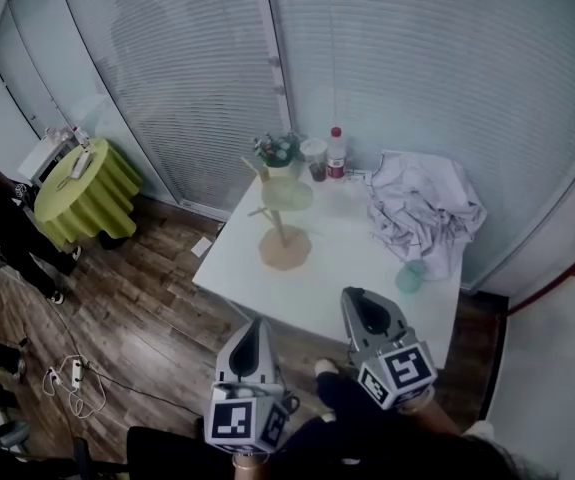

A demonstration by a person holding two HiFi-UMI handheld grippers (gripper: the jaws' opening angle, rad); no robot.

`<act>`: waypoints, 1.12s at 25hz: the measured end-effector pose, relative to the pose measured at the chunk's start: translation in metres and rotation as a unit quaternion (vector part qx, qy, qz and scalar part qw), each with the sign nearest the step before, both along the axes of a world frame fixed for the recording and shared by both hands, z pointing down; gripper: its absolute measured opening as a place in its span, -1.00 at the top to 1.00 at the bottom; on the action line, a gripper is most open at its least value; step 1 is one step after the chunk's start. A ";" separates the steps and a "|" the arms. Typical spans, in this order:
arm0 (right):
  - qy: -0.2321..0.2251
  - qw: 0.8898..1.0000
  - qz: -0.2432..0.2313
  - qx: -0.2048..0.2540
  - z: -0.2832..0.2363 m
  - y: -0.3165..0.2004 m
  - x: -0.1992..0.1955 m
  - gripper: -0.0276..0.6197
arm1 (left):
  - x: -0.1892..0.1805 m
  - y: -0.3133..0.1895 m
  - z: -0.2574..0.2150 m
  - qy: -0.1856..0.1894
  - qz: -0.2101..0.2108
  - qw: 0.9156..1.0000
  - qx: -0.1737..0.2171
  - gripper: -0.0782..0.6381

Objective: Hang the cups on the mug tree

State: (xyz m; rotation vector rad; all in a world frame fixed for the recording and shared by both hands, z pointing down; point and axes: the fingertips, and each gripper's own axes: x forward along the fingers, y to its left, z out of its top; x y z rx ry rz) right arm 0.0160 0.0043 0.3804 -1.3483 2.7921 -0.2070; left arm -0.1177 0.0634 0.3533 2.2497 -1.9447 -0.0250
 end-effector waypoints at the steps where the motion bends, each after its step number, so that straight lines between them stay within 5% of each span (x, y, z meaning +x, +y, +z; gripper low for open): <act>1: 0.004 1.000 -0.002 0.004 -0.001 0.004 0.000 0.92 | 0.001 0.004 0.000 0.001 -0.001 1.000 0.001 0.79; 28: 0.027 0.999 -0.014 0.043 -0.017 0.096 0.024 0.92 | 0.027 0.096 -0.001 -0.005 -0.024 1.000 0.000 0.79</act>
